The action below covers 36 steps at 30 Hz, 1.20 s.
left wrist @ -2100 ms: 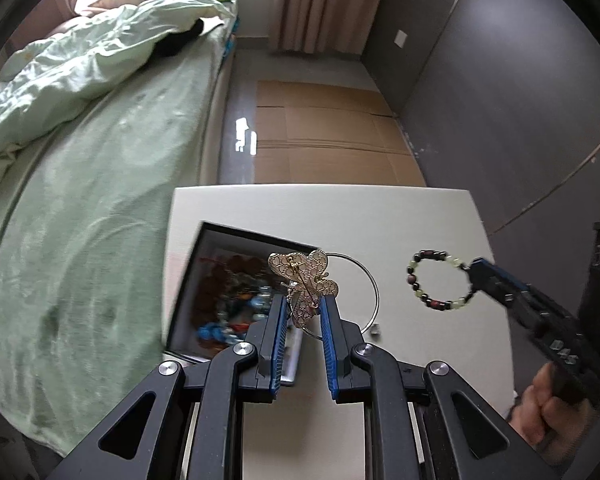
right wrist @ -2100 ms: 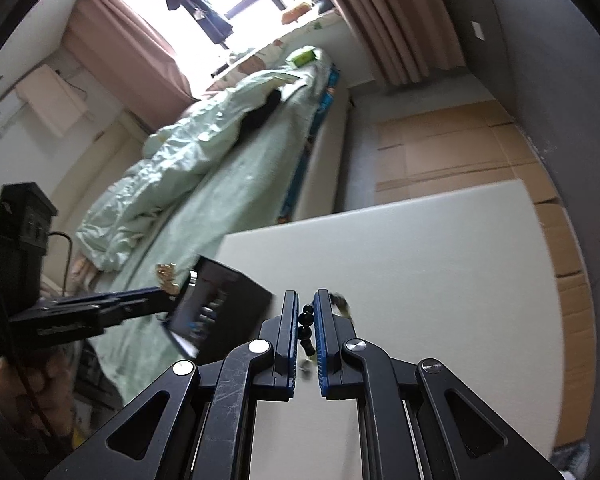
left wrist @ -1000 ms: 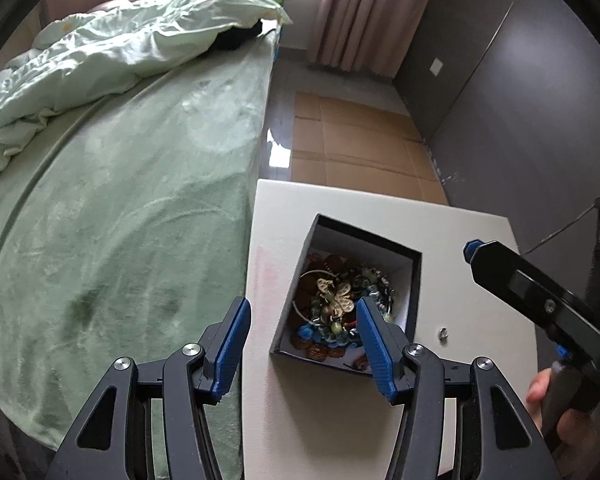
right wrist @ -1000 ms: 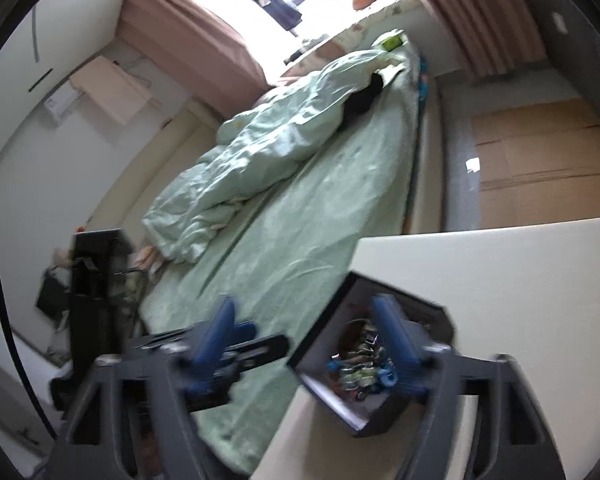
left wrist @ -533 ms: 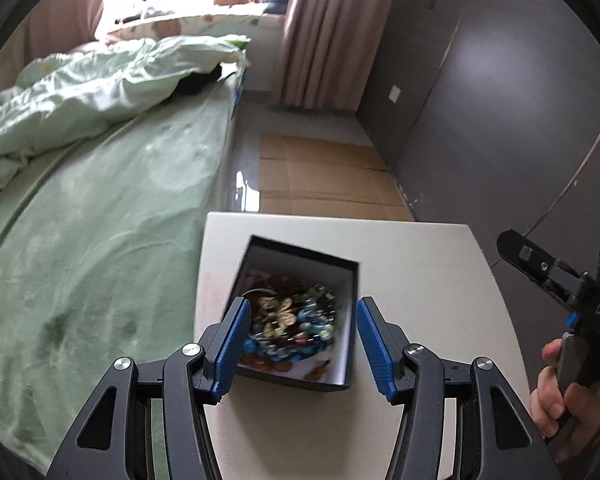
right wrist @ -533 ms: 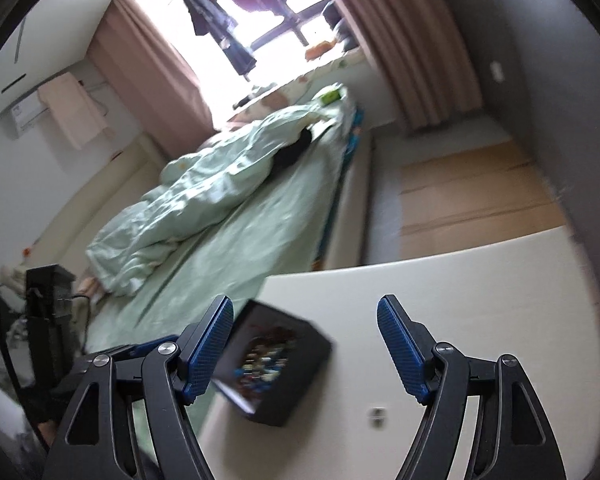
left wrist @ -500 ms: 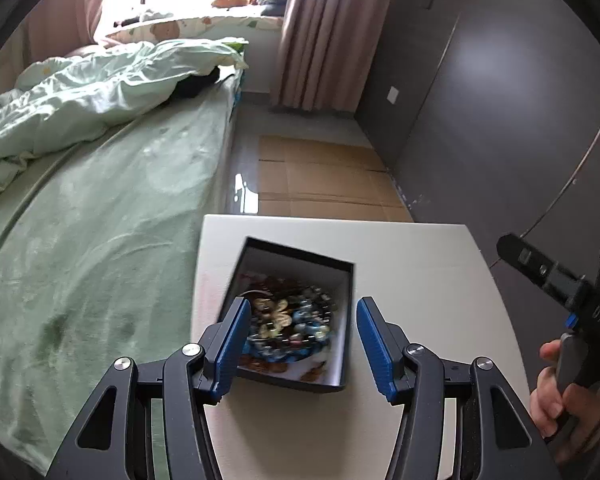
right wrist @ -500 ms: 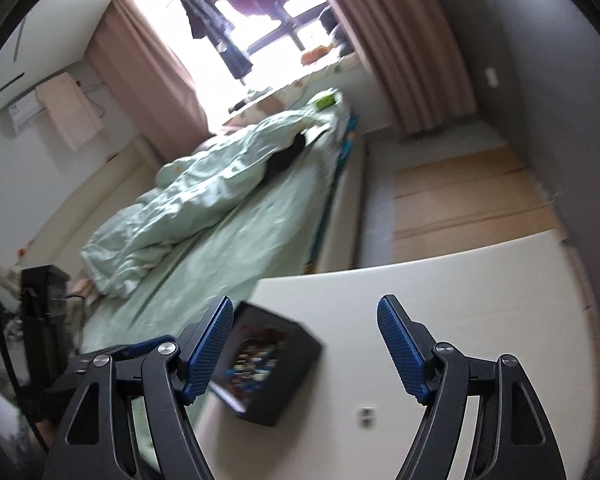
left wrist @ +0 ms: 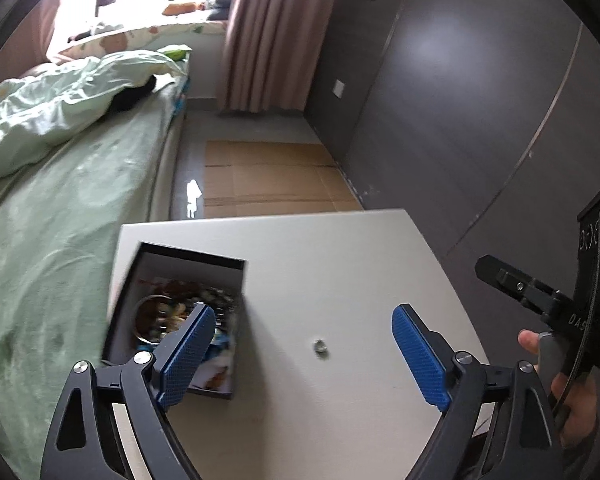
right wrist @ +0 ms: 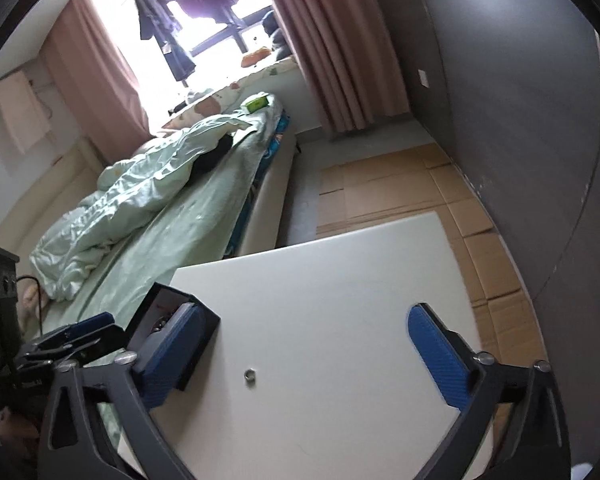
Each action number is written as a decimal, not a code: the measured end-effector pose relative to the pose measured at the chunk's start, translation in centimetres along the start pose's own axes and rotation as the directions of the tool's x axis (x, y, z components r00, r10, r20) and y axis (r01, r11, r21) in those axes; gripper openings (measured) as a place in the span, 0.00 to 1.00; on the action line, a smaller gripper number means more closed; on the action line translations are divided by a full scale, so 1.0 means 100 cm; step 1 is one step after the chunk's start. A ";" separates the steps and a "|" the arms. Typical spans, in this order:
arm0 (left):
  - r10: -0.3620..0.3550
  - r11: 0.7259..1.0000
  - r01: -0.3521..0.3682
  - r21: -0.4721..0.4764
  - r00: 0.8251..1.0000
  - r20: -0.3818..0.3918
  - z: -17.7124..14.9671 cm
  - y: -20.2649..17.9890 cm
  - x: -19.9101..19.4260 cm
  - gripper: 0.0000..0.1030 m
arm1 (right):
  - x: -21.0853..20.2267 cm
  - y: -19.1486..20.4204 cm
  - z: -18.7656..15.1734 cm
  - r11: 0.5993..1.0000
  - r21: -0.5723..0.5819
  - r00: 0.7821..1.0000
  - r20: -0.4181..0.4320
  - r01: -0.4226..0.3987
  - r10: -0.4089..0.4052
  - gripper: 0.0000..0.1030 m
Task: Organize jewelry
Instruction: 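Grasp the small silver ring on the table with the left gripper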
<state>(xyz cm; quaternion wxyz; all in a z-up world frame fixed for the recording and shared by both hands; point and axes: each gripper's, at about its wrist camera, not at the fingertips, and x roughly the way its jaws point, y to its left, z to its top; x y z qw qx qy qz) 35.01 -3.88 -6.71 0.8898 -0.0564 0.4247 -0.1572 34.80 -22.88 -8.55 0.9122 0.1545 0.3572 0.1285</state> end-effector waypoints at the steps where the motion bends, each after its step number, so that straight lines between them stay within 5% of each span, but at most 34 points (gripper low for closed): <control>1: -0.002 1.000 0.002 0.005 1.000 -0.016 0.000 -0.005 0.005 0.88 | -0.001 -0.002 -0.001 1.000 0.004 1.000 -0.002 -0.002 0.002 1.00; 11: 0.005 0.998 0.003 0.055 0.990 -0.144 -0.009 -0.031 0.043 0.85 | 0.012 -0.027 -0.011 0.998 0.042 0.991 -0.127 -0.042 0.047 1.00; 17: 0.047 0.999 -0.040 0.032 0.966 -0.254 -0.012 -0.033 0.075 0.52 | 0.012 -0.045 -0.013 0.997 0.077 0.990 -0.137 -0.025 0.035 0.99; 26: 0.103 0.995 -0.101 0.026 0.933 -0.346 -0.016 -0.031 0.107 0.37 | 0.015 -0.054 -0.016 0.995 0.096 0.986 -0.162 -0.013 0.028 0.72; 36: 0.171 0.985 -0.154 0.076 0.915 -0.367 -0.026 -0.032 0.123 0.26 | 0.015 -0.052 -0.016 0.997 0.077 0.986 -0.166 -0.009 0.022 0.62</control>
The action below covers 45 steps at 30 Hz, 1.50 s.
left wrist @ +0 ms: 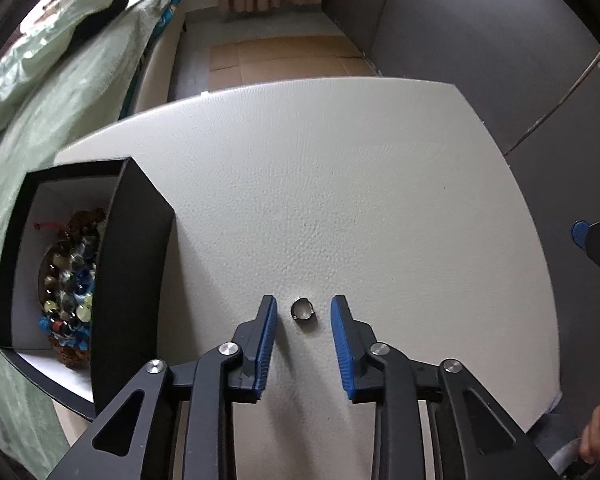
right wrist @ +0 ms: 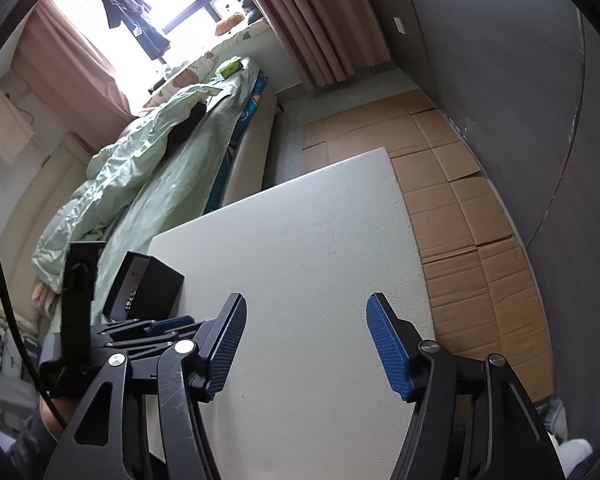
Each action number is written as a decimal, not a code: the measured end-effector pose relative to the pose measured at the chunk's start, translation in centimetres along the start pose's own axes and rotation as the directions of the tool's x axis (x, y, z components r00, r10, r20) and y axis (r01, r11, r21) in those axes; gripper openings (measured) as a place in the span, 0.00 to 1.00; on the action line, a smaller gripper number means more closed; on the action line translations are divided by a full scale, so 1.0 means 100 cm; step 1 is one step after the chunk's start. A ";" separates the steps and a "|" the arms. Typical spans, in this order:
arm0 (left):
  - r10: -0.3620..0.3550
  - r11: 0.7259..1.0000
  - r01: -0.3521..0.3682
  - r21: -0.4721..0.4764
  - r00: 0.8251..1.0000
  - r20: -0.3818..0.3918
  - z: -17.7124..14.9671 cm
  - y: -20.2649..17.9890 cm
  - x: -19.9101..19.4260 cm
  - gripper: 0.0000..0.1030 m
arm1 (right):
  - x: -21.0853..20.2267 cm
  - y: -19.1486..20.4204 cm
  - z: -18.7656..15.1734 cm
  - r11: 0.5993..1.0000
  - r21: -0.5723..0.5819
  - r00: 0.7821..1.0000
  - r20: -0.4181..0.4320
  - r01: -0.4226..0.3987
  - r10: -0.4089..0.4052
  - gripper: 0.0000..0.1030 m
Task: Organize jewelry
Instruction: 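Grasp the small silver ring on the table with the left gripper, then lower the silver ring into the black box and open the left gripper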
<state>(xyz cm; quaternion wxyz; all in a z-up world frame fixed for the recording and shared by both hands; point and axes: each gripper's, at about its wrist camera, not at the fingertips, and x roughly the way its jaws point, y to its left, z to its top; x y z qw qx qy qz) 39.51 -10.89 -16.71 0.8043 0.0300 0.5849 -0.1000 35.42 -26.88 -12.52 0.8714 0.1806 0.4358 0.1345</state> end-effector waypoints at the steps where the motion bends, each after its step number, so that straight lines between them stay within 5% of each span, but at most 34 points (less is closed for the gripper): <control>1: 0.007 1.000 -0.007 -0.004 1.000 0.001 -0.001 0.000 0.001 0.22 | 0.000 0.000 0.000 1.000 -0.002 1.000 0.000 -0.002 0.002 0.62; 3: 0.025 1.000 -0.025 -0.008 1.000 0.003 -0.002 0.002 0.001 0.12 | 0.000 0.002 0.000 1.000 -0.005 1.000 -0.001 -0.005 0.005 0.62; 21: -0.001 1.000 0.003 -0.022 0.996 0.087 -0.004 0.021 -0.059 0.12 | 0.006 0.034 0.005 0.997 -0.025 0.996 0.028 -0.079 0.079 0.57; 39: 0.047 0.993 -0.029 -0.118 0.988 0.148 0.001 0.092 -0.097 0.12 | 0.029 0.080 0.009 0.991 -0.069 0.993 -0.015 -0.116 0.115 0.58; 45: 0.050 0.990 -0.029 -0.141 0.989 0.141 0.004 0.105 -0.087 0.13 | 0.039 0.085 0.010 0.992 -0.063 0.994 -0.039 -0.106 0.104 0.79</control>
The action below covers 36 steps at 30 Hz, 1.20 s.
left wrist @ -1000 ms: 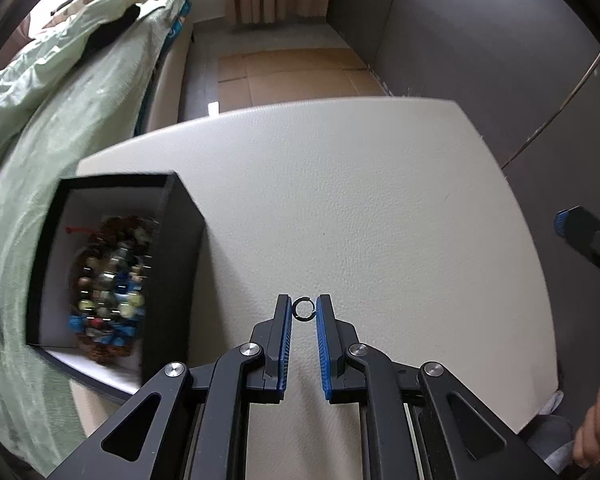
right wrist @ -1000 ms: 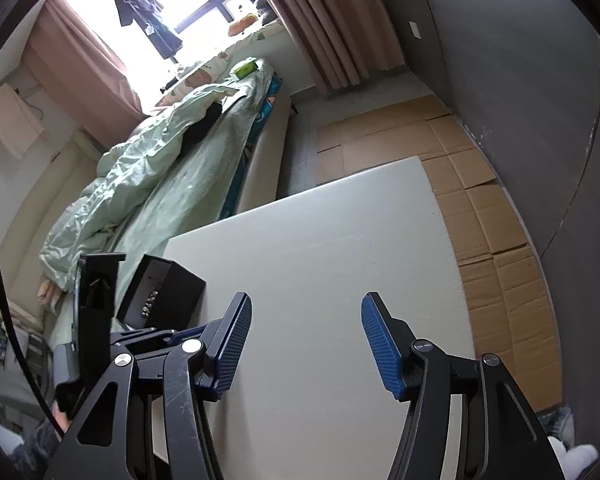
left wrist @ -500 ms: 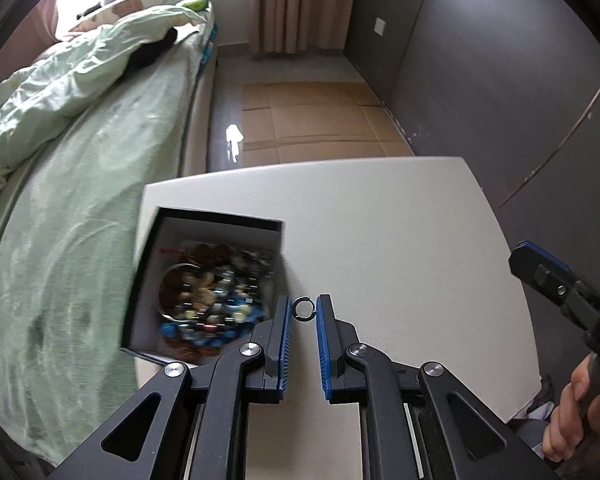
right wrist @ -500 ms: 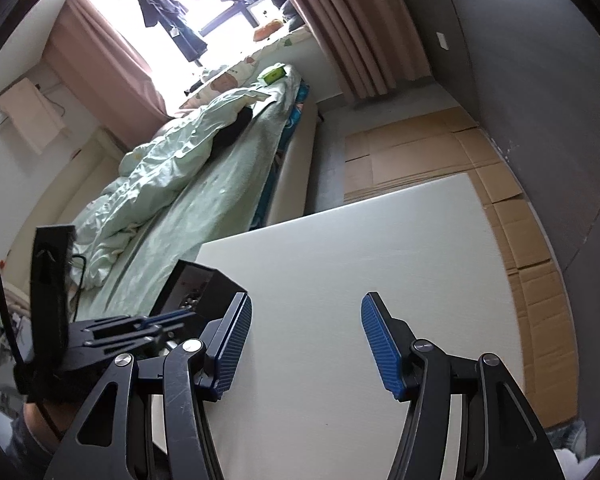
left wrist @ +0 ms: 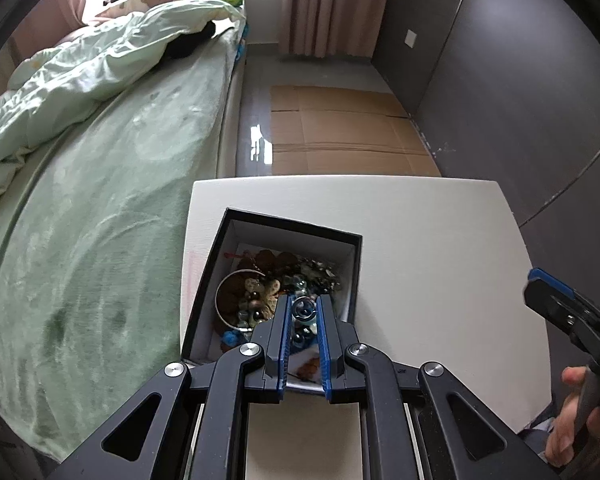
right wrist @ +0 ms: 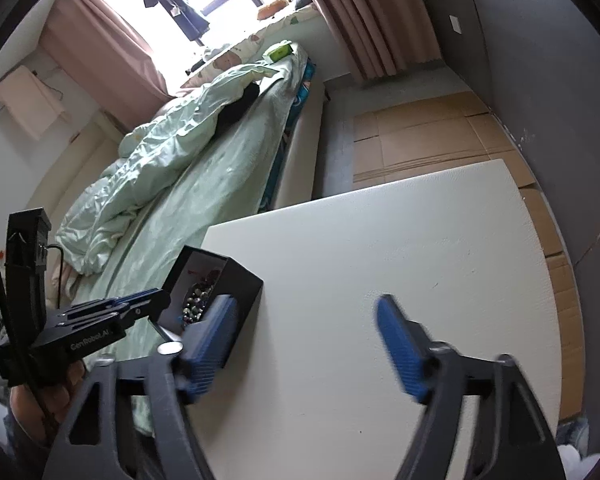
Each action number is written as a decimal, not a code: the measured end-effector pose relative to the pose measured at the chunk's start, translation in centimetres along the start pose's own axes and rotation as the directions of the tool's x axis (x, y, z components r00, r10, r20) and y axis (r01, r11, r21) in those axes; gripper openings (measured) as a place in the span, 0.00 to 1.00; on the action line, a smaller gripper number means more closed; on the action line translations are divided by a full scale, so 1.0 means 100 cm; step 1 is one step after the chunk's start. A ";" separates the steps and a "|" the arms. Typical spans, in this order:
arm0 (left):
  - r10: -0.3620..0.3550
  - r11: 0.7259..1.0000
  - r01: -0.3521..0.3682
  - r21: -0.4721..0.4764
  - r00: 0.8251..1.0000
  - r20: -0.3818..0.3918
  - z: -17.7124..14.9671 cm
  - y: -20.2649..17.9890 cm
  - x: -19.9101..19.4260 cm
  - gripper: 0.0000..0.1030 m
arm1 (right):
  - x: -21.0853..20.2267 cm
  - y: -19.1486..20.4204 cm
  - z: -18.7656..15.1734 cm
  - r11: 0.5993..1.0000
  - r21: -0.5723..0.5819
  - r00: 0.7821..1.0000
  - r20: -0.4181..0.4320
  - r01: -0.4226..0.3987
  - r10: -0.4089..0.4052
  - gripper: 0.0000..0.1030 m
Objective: Organize jewelry
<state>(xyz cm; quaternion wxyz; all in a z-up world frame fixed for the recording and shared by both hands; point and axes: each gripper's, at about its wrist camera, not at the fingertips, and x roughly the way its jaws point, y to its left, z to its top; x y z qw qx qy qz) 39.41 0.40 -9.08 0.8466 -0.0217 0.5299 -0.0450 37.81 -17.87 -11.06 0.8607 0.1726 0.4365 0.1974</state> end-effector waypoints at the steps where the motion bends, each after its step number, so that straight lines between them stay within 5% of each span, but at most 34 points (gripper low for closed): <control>1: 0.001 1.000 -0.001 -0.001 1.000 0.003 0.002 0.001 0.001 0.13 | 0.000 0.000 0.000 1.000 0.002 1.000 0.000 -0.003 0.003 0.79; 6: 0.044 0.999 -0.044 -0.022 0.999 0.002 0.013 0.006 0.011 0.15 | 0.000 -0.005 -0.001 1.000 0.016 1.000 -0.005 0.003 -0.003 0.79; 8: 0.026 0.999 -0.027 -0.043 1.000 -0.010 0.014 0.010 0.013 0.31 | 0.000 -0.006 0.000 1.000 0.018 1.000 -0.007 0.006 -0.006 0.79; 10: 0.029 0.998 -0.029 -0.051 1.000 0.001 0.013 0.012 0.010 0.66 | 0.001 -0.008 0.002 1.000 0.019 1.000 -0.006 0.010 -0.010 0.79; 11: 0.033 0.998 -0.032 -0.047 0.999 0.015 0.012 0.012 0.007 0.71 | 0.002 -0.009 0.002 1.000 0.021 1.000 -0.008 0.012 -0.012 0.79; 24: -0.026 0.998 0.029 -0.057 0.999 0.045 -0.012 0.017 -0.036 0.76 | -0.024 0.006 -0.012 0.997 0.027 0.996 0.062 0.068 -0.070 0.79; 28: -0.028 0.997 0.033 -0.064 0.997 0.072 -0.025 0.016 -0.058 0.79 | -0.056 0.022 -0.023 0.996 0.014 0.985 0.145 0.090 -0.091 1.00; 33: -0.065 0.995 0.074 -0.065 0.990 0.121 -0.046 0.014 -0.090 0.99 | -0.073 0.043 -0.044 0.987 -0.010 0.977 0.140 0.162 -0.159 1.00; 36: -0.087 0.995 0.094 -0.041 0.985 0.148 -0.059 0.009 -0.109 1.00 | -0.081 0.051 -0.058 0.989 -0.009 0.979 0.141 0.150 -0.147 1.00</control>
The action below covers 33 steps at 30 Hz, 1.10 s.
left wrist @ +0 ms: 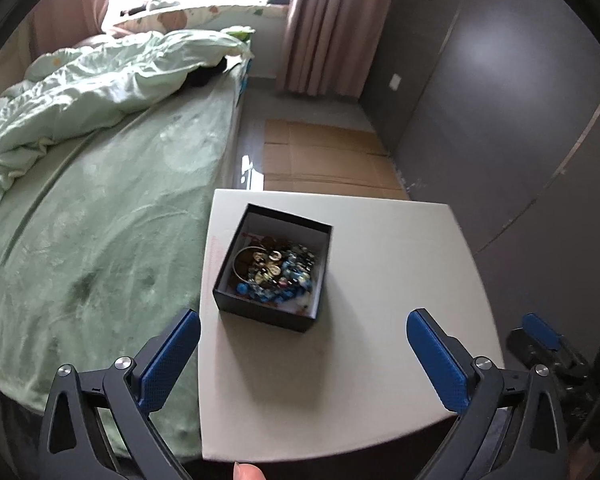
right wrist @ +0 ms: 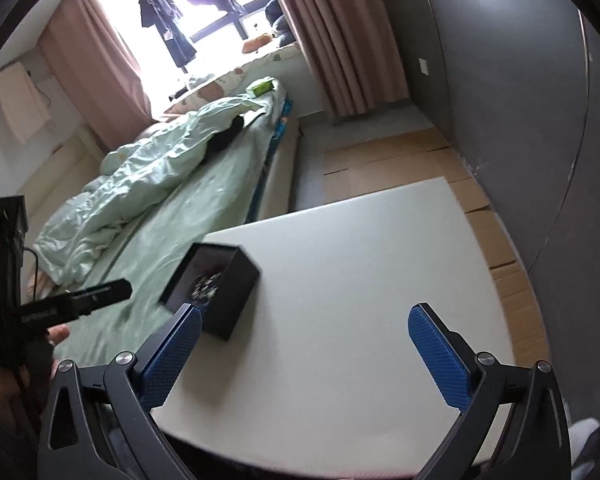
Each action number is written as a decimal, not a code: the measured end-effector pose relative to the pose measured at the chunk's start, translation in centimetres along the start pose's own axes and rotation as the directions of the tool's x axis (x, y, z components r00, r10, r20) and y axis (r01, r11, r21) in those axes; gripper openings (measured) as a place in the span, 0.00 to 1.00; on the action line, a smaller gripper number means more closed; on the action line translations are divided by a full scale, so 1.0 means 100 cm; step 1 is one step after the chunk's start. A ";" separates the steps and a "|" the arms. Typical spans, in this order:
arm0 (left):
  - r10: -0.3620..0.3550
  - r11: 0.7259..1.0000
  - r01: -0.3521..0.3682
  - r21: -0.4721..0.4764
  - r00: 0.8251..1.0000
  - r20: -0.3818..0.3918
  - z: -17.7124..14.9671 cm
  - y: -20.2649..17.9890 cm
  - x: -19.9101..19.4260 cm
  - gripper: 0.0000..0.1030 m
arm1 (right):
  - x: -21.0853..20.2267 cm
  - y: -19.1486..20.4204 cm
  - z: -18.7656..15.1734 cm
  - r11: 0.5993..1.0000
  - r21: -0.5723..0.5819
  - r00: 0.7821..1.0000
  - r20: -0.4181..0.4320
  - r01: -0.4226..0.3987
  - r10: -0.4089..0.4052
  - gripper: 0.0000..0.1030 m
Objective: Organize jewelry
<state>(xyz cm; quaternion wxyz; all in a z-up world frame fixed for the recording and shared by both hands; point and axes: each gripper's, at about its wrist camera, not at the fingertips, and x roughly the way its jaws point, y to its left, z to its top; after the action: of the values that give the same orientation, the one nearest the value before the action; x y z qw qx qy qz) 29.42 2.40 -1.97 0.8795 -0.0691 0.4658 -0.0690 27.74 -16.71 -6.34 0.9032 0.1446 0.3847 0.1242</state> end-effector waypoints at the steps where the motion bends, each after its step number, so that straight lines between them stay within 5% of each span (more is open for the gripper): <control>1: -0.006 1.000 0.006 0.007 1.000 0.007 -0.003 -0.002 -0.006 1.00 | -0.005 0.003 -0.004 1.000 -0.005 1.000 0.003 0.007 -0.007 1.00; 8: -0.050 0.999 0.048 0.022 0.996 0.074 -0.030 -0.006 -0.047 1.00 | -0.039 0.012 -0.026 1.000 -0.025 1.000 0.026 0.011 -0.010 1.00; 21: -0.077 0.996 0.066 0.054 0.968 0.237 -0.083 0.002 -0.113 1.00 | -0.116 0.058 -0.061 0.966 -0.230 0.968 0.243 0.121 -0.063 1.00; 33: -0.094 0.995 0.077 0.060 0.930 0.355 -0.145 0.001 -0.169 1.00 | -0.156 0.077 -0.095 0.964 -0.240 0.966 0.254 0.113 -0.050 1.00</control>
<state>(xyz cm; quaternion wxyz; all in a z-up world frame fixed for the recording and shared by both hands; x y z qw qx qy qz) 7.97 4.78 3.60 0.9469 -0.0808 0.2933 -0.1040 9.44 -13.26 0.43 0.9592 0.0265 0.2566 0.1157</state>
